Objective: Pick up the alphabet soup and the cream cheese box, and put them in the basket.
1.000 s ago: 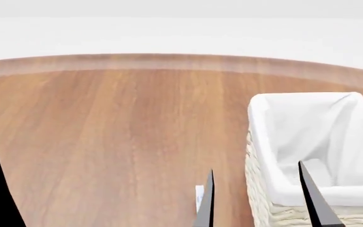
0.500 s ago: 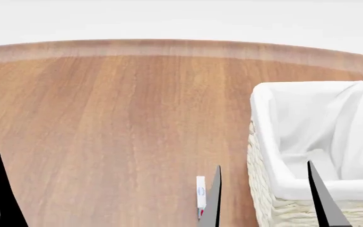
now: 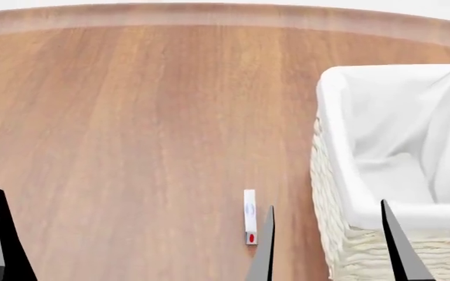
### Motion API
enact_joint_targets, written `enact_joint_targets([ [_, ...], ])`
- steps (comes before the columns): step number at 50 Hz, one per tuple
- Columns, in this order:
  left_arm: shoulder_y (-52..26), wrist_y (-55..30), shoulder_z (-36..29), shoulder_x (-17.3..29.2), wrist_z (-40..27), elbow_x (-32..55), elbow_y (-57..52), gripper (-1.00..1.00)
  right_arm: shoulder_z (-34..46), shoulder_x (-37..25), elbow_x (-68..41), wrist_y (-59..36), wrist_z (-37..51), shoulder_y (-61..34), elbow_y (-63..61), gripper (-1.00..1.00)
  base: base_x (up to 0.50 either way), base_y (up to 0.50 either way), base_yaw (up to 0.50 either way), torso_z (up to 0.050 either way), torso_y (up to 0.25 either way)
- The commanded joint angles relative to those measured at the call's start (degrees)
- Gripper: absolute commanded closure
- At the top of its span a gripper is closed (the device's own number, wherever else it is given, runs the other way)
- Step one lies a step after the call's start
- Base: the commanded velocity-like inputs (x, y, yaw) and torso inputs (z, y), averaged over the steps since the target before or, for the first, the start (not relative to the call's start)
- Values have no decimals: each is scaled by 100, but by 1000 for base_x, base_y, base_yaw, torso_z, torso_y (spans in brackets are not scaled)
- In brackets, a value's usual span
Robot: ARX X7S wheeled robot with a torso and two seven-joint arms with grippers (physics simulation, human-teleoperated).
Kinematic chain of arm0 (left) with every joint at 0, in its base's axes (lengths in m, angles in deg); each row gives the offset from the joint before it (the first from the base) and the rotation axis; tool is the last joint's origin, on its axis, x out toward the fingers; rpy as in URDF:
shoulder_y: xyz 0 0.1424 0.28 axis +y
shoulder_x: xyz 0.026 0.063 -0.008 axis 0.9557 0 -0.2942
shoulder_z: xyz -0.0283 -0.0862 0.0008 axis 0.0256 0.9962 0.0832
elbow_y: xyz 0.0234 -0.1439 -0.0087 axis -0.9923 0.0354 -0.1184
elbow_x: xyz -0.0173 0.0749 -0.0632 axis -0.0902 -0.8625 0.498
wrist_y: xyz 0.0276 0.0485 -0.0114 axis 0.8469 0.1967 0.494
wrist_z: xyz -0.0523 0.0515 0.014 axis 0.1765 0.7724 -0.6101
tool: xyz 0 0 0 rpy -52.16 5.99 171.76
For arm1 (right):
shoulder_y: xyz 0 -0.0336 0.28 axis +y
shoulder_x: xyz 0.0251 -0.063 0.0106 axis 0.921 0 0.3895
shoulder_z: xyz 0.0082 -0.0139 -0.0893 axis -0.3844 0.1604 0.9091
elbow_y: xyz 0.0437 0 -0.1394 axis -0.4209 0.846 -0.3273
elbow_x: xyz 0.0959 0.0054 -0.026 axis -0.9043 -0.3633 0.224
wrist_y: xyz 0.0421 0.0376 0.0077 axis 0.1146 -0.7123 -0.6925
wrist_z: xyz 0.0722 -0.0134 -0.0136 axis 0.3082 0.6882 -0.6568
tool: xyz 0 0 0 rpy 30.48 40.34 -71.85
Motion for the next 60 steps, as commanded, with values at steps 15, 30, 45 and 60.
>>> enact_joint_targets([
  [15, 42, 44, 0, 75, -89, -15, -2, -100, 97, -63, 1, -1, 61, -15, 16, -100, 0, 0, 0, 0, -149],
  [30, 43, 53, -41, 104, -133, -52, 9, -100, 121, -103, -31, 45, 98, 1, 52, -100, 0, 0, 0, 0, -150],
  [45, 29, 51, -77, 133, -165, -50, 7, -100, 143, -141, -45, 53, 131, 8, 64, -100, 0, 0, 0, 0, -150],
  [60, 74, 250, -99, 177, -145, 39, 79, -100, 177, -158, -146, 131, 137, 13, 106, -100, 0, 0, 0, 0, -58],
])
